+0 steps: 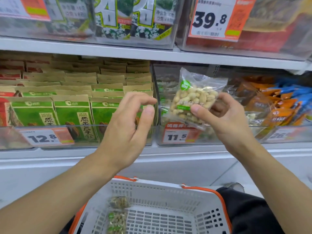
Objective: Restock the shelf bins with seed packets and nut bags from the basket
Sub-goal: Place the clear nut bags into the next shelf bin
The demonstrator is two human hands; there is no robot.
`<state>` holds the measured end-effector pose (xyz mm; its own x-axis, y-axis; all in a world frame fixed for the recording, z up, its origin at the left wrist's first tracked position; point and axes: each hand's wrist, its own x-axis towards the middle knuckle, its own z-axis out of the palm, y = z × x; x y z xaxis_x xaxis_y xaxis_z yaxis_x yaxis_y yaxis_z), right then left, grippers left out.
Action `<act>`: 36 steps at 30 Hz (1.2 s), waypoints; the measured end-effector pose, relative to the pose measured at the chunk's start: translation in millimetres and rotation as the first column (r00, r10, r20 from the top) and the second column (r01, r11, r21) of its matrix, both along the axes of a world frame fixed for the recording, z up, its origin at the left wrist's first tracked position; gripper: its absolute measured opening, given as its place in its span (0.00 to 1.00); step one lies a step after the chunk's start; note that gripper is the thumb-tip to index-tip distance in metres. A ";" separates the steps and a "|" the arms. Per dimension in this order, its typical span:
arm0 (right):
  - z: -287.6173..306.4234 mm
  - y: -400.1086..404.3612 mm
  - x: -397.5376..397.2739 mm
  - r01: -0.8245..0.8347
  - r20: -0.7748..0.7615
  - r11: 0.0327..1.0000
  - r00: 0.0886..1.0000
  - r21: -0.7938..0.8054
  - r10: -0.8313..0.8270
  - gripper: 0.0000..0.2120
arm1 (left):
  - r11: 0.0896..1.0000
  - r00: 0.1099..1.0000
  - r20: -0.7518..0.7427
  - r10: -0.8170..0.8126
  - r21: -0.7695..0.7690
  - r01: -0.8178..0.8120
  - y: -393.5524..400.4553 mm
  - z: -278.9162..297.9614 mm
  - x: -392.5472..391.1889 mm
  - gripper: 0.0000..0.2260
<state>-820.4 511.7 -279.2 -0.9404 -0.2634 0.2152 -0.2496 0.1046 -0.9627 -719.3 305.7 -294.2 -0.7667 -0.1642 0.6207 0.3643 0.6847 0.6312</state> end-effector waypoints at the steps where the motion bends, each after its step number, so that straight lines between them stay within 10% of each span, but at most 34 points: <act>1: -0.4 -0.6 -4.4 0.032 -0.012 0.999 0.999 0.029 -0.032 0.32 | 1.000 1.000 0.005 -0.005 -0.023 0.006 0.0 -1.0 0.0 0.11; 14: -9.7 -62.8 -148.6 0.020 0.039 0.985 0.999 0.172 -0.027 0.22 | 0.915 0.978 0.154 0.142 -0.397 -0.070 0.0 -51.3 -13.8 0.18; 18: -13.5 -79.4 -196.4 -0.062 0.043 0.971 0.998 0.232 0.054 0.43 | 0.889 0.978 0.143 0.149 -0.452 -0.070 4.4 -59.0 -15.3 0.15; 28: -9.7 -111.7 -232.7 -0.064 -0.142 0.883 0.979 0.465 0.146 0.24 | 0.908 0.983 0.131 0.125 -0.415 -0.060 0.0 -63.9 -16.1 0.11; 32: -9.3 -101.4 -240.4 -0.176 -0.026 0.907 0.979 0.382 0.201 0.44 | 0.914 0.983 0.120 0.138 -0.397 -0.080 4.0 -63.3 -18.5 0.11; 36: -7.2 -99.0 -239.0 -0.123 -0.094 0.837 0.975 0.533 0.203 0.40 | 0.928 0.984 0.119 0.135 -0.364 -0.083 4.6 -62.4 -20.5 0.10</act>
<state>-1059.5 412.7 -286.4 -0.8438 -0.5208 0.1293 -0.4365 0.5259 -0.7300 -739.8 310.2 -356.6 -0.8398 -0.0394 0.5415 0.2007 0.9042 0.3771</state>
